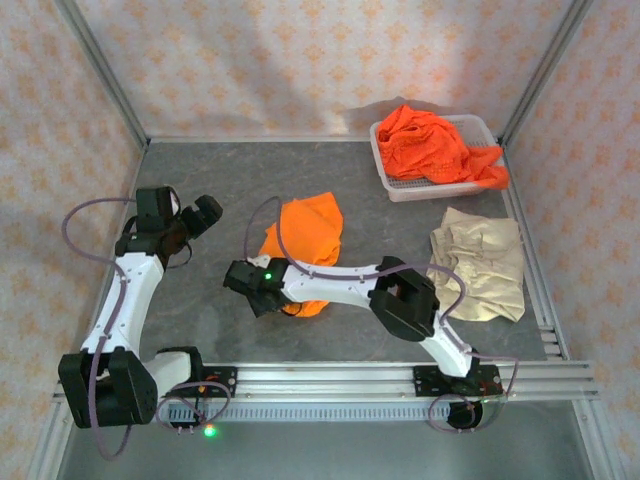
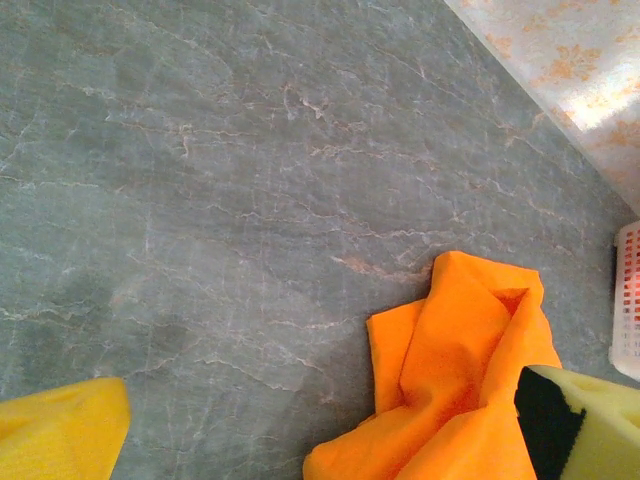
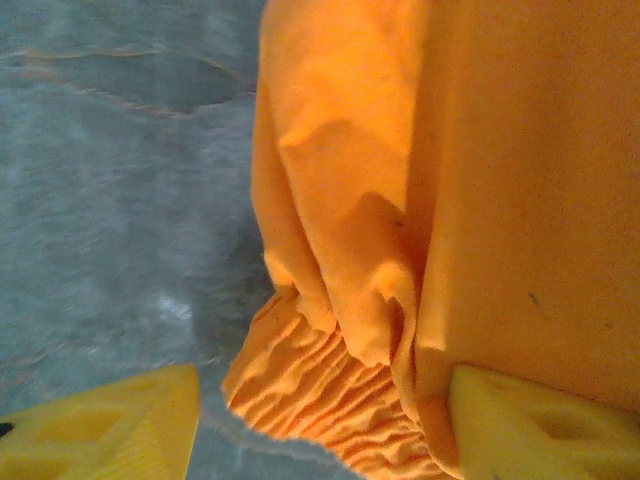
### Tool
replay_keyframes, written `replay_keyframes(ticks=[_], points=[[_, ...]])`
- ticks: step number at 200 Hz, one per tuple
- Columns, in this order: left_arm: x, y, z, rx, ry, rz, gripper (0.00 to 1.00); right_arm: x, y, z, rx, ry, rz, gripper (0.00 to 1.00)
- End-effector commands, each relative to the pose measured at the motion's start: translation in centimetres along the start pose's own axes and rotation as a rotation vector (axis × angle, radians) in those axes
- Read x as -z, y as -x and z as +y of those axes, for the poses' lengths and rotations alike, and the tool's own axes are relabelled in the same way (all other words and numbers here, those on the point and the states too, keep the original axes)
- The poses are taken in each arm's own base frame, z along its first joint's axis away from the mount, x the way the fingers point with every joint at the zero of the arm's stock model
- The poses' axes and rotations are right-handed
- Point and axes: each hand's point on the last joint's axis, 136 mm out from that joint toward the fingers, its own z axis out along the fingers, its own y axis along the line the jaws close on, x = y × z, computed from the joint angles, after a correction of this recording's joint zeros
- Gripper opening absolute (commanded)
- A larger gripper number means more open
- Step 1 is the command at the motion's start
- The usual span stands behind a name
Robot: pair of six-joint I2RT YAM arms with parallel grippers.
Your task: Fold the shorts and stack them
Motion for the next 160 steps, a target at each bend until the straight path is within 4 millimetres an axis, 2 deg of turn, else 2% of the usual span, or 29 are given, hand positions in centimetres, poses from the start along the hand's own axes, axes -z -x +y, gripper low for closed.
replay_keyframes(ticks=[1,15,33,54,75,97,121,142,160], points=[[0.2,-0.1,0.2,0.009,-0.013,-0.017,1.0,-1.3,-0.1,-0.7,-0.071,-0.031,0.043,0.7],[0.2,-0.2,0.3,0.008,-0.012,-0.014,1.0,-2.0,-0.3,-0.9,-0.071,-0.047,0.052,0.71],[0.1,-0.5,0.5,0.013,-0.01,-0.012,1.0,-3.3,-0.9,-1.8,-0.078,-0.083,0.072,0.64],[0.0,-0.8,0.7,0.014,-0.011,-0.008,1.0,-4.1,-1.2,-3.0,-0.07,-0.132,0.084,0.46],[0.1,-0.9,0.8,0.011,-0.013,-0.006,1.0,-2.9,-0.1,-3.8,-0.067,-0.139,0.051,0.27],[0.3,-1.0,0.6,0.008,-0.022,-0.01,1.0,-0.2,2.4,-4.4,-0.047,-0.123,-0.014,0.12],[0.7,-0.6,0.1,0.007,-0.044,-0.028,1.0,4.1,6.4,-4.4,0.023,-0.079,-0.105,0.0],[1.1,-0.2,-0.4,0.003,-0.062,-0.047,1.0,9.0,10.1,-3.4,0.124,-0.029,-0.195,0.0],[1.6,0.4,-1.0,-0.002,-0.082,-0.063,1.0,14.2,12.9,-2.7,0.197,0.018,-0.281,0.0]])
